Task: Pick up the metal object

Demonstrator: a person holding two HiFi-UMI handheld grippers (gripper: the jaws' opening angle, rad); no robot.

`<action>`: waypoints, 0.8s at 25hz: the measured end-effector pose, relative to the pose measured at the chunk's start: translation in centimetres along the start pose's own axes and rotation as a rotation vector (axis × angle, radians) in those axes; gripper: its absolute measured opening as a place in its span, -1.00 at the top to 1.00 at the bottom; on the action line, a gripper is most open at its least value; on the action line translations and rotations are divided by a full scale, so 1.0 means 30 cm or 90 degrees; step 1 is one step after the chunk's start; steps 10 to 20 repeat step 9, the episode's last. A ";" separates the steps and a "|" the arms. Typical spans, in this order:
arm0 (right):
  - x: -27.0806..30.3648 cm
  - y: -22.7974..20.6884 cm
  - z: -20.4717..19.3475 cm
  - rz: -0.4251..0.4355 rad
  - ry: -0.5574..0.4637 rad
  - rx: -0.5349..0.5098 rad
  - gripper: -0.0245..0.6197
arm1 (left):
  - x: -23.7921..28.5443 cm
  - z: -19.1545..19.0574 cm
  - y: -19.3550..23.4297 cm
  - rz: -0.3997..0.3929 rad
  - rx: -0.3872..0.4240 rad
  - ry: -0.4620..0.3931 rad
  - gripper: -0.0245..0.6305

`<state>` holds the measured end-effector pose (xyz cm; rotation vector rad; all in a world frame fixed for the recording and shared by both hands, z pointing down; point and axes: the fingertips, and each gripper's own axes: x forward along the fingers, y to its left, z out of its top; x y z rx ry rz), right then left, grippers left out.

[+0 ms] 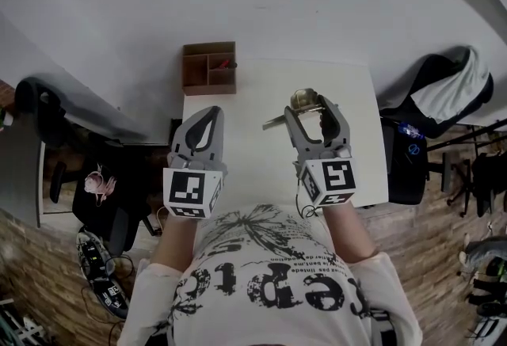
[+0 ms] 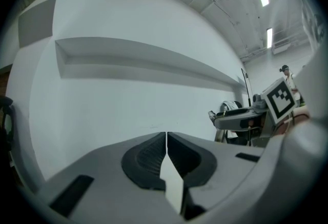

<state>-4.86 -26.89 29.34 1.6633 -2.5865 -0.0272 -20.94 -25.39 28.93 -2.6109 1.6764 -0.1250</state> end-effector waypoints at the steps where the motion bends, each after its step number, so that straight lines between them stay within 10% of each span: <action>1: 0.000 -0.001 0.000 0.001 0.002 0.001 0.05 | 0.001 -0.001 -0.001 -0.001 0.000 0.000 0.89; 20: 0.025 -0.030 0.003 -0.004 -0.005 -0.008 0.05 | 0.034 -0.002 0.008 -0.001 -0.007 0.001 0.89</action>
